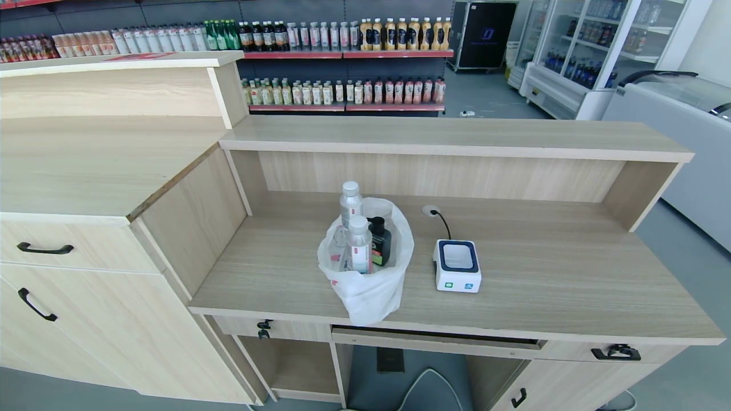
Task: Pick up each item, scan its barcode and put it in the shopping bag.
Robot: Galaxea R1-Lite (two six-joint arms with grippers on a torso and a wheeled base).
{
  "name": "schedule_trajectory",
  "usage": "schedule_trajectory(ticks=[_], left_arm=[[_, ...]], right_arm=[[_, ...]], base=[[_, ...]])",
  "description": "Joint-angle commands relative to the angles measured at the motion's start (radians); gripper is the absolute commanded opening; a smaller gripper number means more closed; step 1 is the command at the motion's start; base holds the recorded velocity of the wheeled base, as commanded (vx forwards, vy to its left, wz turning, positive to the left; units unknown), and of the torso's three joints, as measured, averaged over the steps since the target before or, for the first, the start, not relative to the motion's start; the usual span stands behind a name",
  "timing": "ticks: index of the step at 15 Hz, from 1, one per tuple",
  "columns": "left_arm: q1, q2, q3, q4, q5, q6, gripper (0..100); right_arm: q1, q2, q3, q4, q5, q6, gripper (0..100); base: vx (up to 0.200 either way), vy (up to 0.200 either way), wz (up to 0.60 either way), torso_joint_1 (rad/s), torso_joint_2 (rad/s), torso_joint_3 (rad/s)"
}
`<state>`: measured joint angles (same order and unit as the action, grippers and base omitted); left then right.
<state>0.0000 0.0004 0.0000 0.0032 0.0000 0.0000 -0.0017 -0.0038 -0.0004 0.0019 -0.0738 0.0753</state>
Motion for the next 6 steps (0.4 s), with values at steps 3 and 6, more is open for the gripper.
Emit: schedule_trajectory(ticks=[3,6], left_arm=[[0.000,0.000,0.000,0.000,0.000,0.000,100],[0.000,0.000,0.000,0.000,0.000,0.000,100]], right_arm=[[0.000,0.004,0.000,0.001,0.000,0.000,100],[0.000,0.004,0.000,0.001,0.000,-0.009,100]], base=[[0.000,0.000,0.00,0.000,0.00,0.000],[0.000,0.000,0.00,0.000,0.00,0.000]])
